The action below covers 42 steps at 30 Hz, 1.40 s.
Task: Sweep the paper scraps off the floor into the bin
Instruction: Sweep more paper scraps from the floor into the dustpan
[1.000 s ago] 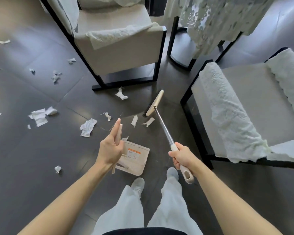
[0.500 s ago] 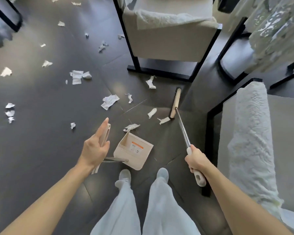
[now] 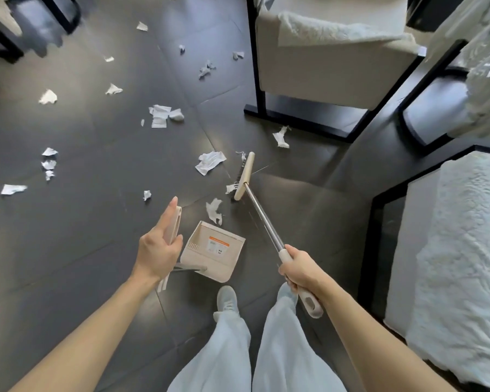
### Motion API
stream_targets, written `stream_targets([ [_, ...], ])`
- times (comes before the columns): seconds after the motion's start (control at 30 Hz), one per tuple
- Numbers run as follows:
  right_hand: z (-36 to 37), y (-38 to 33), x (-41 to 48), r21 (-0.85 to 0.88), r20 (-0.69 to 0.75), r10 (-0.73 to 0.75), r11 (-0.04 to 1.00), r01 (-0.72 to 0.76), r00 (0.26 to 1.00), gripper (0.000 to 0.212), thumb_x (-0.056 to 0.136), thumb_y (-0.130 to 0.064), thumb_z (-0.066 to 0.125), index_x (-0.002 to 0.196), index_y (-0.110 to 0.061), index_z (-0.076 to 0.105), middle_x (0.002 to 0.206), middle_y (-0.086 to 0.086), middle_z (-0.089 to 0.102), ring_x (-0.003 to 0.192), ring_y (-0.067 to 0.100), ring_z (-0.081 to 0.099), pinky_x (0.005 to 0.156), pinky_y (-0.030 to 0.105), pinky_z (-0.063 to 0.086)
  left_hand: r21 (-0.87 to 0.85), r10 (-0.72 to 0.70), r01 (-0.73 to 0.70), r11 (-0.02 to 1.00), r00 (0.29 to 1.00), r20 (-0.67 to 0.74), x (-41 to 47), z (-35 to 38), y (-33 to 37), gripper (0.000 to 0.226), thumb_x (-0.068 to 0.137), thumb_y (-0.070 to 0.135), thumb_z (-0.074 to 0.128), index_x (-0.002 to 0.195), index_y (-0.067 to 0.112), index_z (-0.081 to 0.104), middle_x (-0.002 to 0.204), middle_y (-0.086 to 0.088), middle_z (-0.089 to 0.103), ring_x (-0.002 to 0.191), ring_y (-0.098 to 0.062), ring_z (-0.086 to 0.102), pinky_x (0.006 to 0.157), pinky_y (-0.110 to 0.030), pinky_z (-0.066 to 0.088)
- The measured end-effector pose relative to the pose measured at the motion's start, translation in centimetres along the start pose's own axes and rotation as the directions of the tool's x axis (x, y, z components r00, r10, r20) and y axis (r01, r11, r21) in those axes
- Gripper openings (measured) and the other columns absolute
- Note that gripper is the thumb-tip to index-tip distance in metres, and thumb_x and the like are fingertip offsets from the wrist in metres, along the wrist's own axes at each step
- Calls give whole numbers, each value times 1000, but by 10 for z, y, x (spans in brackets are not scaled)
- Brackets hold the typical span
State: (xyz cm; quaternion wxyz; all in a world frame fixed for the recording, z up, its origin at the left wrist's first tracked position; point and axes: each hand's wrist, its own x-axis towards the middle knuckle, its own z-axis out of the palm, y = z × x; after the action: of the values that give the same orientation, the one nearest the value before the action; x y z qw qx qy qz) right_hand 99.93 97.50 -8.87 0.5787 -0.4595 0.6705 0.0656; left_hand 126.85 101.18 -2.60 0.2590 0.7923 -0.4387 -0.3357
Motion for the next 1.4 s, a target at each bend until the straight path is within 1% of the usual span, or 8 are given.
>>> stream_targets([
  [0.33, -50, -60, 34, -151, -158, -51, 988, 27, 986, 59, 88, -10, 41, 145, -19, 31, 100, 7, 57, 80, 24, 57, 73, 36, 54, -191, -25, 26, 981, 1000, 7, 34, -10, 5, 77, 86, -9, 53, 140, 43, 34, 127, 35, 38, 111, 23, 36, 83, 12, 20],
  [0.43, -92, -78, 52, -188, -203, -53, 982, 14, 978, 57, 91, -8, 39, 146, -20, 30, 98, 12, 59, 63, 22, 57, 52, 29, 50, -201, -23, 28, 979, 999, 25, 52, 6, 23, 78, 86, -7, 54, 139, 47, 34, 129, 27, 45, 118, 12, 44, 87, 9, 22],
  [0.57, -151, -99, 80, -215, -224, -59, 976, 10, 973, 46, 90, -6, 36, 135, -15, 39, 89, 13, 60, 51, 20, 55, 46, 28, 50, -249, -44, 38, 968, 999, -17, 85, 35, 65, 77, 86, -10, 53, 143, 37, 33, 126, 29, 42, 109, 28, 40, 89, 8, 23],
  [0.77, -224, -94, 108, -400, -181, -4, 914, -70, 984, 54, 88, -3, 36, 140, -19, 33, 92, 5, 49, 67, 19, 53, 47, 26, 45, -269, -42, 43, 962, 999, 6, 147, 78, 126, 91, 86, -11, 50, 129, 68, 32, 129, 31, 45, 127, 8, 41, 112, -21, 26],
  [0.93, -266, -112, 143, -495, -132, -22, 868, -46, 991, 54, 87, -3, 36, 139, -15, 33, 97, 7, 49, 70, 18, 49, 56, 26, 43, -261, -63, 72, 963, 997, 42, 180, 94, 152, 78, 77, 11, 50, 127, 70, 34, 127, 31, 46, 130, -10, 45, 113, -31, 27],
  [1.07, -267, -145, 166, -384, -35, -24, 923, 8, 999, 47, 92, -3, 33, 137, -13, 36, 86, 1, 45, 65, 15, 49, 34, 16, 36, -260, -89, 96, 961, 995, 39, 186, 95, 162, 90, 86, -7, 51, 125, 72, 33, 128, 34, 45, 130, 4, 42, 110, -21, 26],
  [1.23, -243, -166, 158, -468, 118, -6, 882, 61, 993, 53, 94, -7, 39, 146, -16, 28, 93, 3, 52, 67, 14, 54, 41, 18, 41, -237, -131, 134, 962, 991, 29, 172, 90, 157, 92, 88, -8, 52, 121, 76, 31, 116, 53, 42, 123, 17, 39, 100, 0, 25],
  [1.4, -197, -167, 142, -304, 246, -1, 949, 78, 969, 52, 95, -9, 41, 145, -20, 32, 86, 0, 52, 65, 11, 52, 51, 20, 46, -262, -160, 153, 953, 987, -6, 143, 78, 137, 92, 89, -6, 53, 119, 77, 30, 130, 35, 44, 122, 19, 38, 99, 1, 25],
])
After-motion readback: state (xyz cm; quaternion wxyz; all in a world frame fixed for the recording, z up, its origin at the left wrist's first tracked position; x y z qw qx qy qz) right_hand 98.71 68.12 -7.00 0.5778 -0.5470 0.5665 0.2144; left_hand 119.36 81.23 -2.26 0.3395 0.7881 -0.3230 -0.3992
